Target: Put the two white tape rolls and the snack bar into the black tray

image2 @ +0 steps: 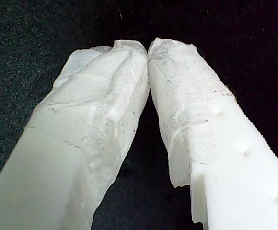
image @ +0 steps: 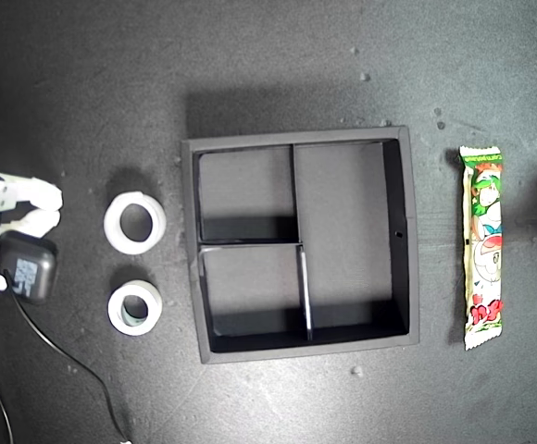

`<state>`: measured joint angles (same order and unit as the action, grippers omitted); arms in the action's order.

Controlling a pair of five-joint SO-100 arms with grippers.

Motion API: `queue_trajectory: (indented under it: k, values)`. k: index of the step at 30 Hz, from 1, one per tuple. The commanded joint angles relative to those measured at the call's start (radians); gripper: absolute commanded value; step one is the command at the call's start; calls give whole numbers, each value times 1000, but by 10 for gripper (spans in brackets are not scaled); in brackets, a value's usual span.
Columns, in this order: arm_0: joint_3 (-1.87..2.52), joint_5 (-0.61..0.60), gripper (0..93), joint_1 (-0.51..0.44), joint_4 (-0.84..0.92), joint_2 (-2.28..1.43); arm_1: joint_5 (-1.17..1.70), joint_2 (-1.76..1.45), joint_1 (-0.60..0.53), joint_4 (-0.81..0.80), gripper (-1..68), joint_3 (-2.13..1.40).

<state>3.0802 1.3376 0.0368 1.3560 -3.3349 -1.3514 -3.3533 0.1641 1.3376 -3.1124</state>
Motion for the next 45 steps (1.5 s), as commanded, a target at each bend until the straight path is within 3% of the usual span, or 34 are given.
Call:
queue_trajectory:
  k: [1,40,45]
  values:
    - [58,-9,2,-2,40,-52,92,5,-3,3,0,-12]
    - [58,-38,2,-2,40,-52,92,5,-6,3,0,-12]
    - [58,127,13,26,35,-52,92,5,84,0,-1,-12]
